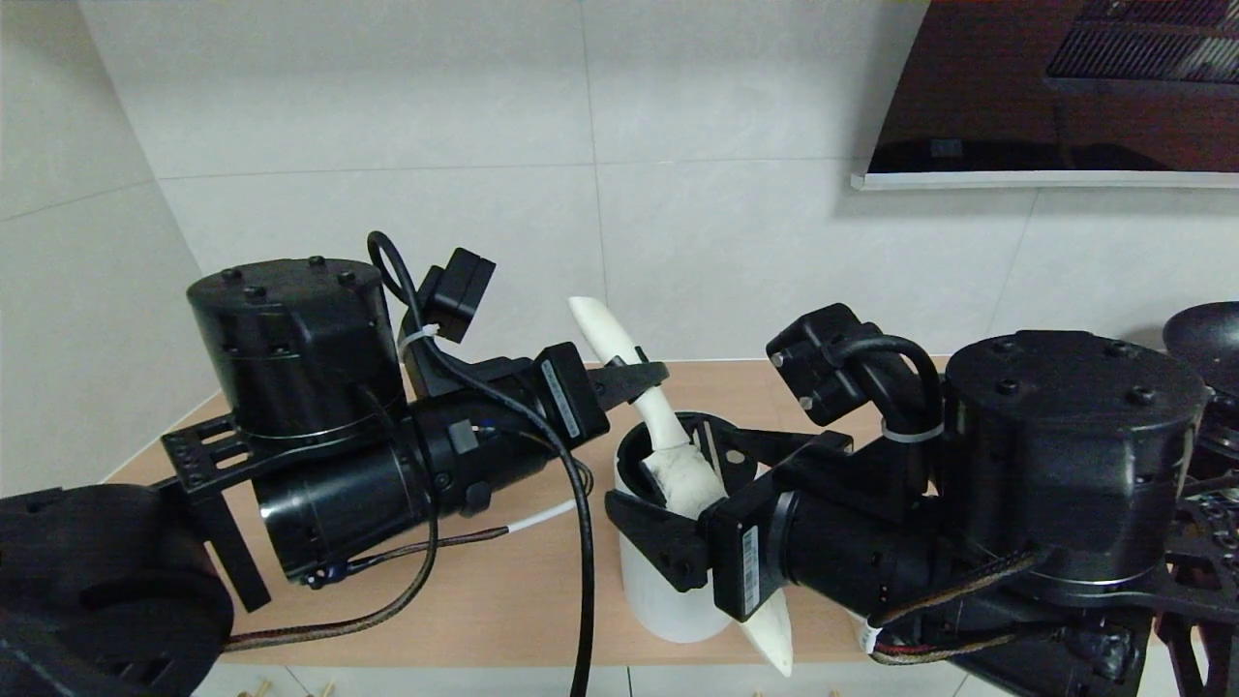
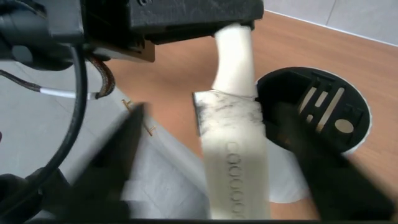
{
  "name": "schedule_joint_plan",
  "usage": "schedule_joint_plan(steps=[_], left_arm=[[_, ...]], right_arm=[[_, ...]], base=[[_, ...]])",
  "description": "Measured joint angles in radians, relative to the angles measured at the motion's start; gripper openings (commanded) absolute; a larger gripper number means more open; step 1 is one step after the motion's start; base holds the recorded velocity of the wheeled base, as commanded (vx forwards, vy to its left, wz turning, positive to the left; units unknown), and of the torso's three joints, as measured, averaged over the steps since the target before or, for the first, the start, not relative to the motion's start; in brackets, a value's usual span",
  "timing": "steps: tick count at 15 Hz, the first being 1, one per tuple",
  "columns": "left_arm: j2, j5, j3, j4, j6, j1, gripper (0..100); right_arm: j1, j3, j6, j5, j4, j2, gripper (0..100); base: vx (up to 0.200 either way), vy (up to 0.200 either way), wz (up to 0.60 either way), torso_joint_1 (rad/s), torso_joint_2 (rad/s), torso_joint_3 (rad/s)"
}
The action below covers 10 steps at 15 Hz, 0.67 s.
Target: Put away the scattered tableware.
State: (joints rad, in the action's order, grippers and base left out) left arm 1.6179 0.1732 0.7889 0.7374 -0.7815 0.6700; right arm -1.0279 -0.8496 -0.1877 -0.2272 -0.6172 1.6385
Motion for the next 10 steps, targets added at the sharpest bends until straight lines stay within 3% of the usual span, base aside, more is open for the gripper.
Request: schedule_joint_plan(steps=[5, 6, 7, 10], left_arm=[[-0.008, -0.064, 0.027, -0.011, 0.008, 0.000, 0], [-0.014, -0.080, 0.039, -0.025, 0.030, 0.000, 0], [-0.026, -0.123, 0.065, -0.057, 0.075, -0.002, 0], [-0.054, -0.297, 0.167, -0.173, 0.188, -0.006, 0]], right_arm=[[0.024, 0.004, 0.001, 0.001, 0.001, -0.023, 100], [0.041, 0.004, 0.002, 0.003, 0.002, -0.035, 100], [0.070, 0.004, 0.003, 0.008, 0.005, -0.058, 100], [0.181, -0.013, 0.007, 0.031, 0.014, -0.127, 100]], base=[[0.000, 0.000, 0.00, 0.000, 0.00, 0.000], [0.000, 0.000, 0.00, 0.000, 0.00, 0.000], [0.000, 0.000, 0.00, 0.000, 0.00, 0.000], [0.000, 0.000, 0.00, 0.000, 0.00, 0.000]])
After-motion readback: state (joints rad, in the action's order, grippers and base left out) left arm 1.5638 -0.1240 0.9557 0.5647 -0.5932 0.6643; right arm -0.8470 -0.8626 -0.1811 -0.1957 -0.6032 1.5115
